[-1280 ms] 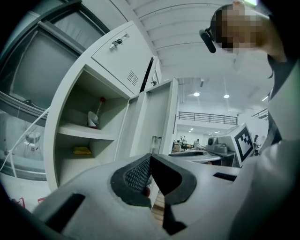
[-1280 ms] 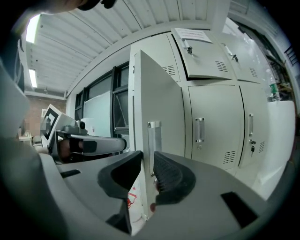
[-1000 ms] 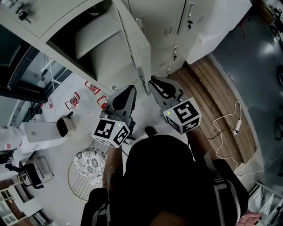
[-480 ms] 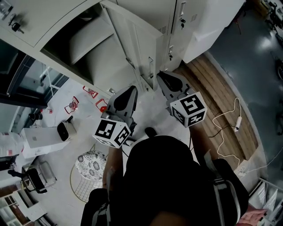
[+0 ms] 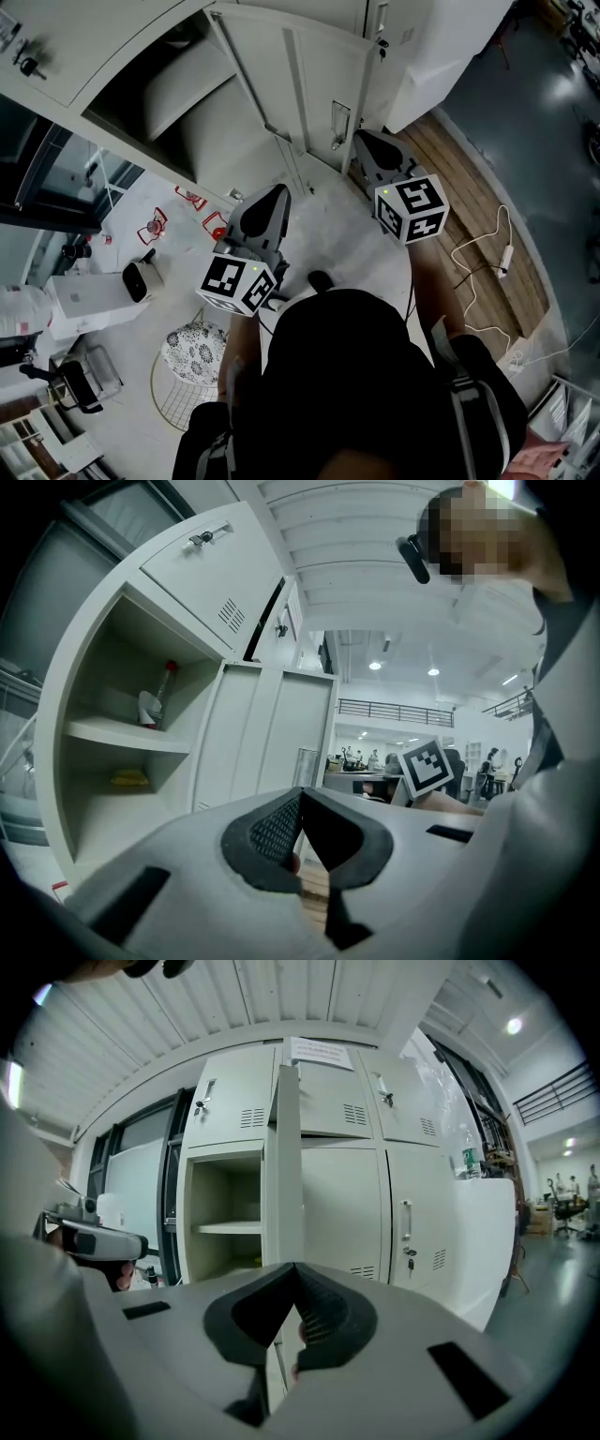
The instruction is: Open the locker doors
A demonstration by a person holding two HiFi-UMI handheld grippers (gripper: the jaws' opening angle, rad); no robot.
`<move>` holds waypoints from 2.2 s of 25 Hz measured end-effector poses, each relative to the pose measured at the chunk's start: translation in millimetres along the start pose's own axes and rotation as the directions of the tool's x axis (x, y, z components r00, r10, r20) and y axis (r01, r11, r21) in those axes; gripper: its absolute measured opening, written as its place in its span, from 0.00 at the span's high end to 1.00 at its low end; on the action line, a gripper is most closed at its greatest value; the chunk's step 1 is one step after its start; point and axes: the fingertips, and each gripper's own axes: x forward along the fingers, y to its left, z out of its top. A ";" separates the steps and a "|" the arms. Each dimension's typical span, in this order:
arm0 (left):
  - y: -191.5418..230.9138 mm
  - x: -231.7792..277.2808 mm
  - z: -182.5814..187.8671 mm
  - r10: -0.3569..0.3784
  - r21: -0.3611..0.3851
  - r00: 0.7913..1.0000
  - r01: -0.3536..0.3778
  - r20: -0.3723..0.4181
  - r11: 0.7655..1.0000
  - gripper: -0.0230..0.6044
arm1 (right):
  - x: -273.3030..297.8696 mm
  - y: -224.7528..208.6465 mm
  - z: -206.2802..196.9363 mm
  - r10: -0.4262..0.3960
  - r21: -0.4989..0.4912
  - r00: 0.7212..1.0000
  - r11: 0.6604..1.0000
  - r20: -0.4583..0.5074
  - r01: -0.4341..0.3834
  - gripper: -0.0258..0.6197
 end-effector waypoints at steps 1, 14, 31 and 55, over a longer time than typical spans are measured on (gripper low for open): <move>-0.2 -0.3 0.4 0.001 0.001 1.000 -0.001 0.001 1.000 0.93 | 1.2 -5.2 0.5 -0.009 0.002 1.000 1.000 0.001 0.009 0.95; 4.7 -6.9 3.0 0.037 0.007 0.999 -0.037 0.001 0.999 0.93 | 12.3 -35.5 6.6 -0.082 0.022 0.997 0.996 0.015 0.081 0.95; 7.4 -40.9 8.4 -0.011 0.005 1.000 0.010 0.011 1.000 0.93 | -27.8 -4.9 21.6 -0.143 0.042 0.986 0.989 0.087 0.139 0.95; -20.7 -168.3 -0.2 -0.137 -0.011 0.990 0.137 0.022 0.991 0.94 | -135.8 186.7 -1.9 -0.097 0.054 0.985 0.994 0.141 0.090 0.95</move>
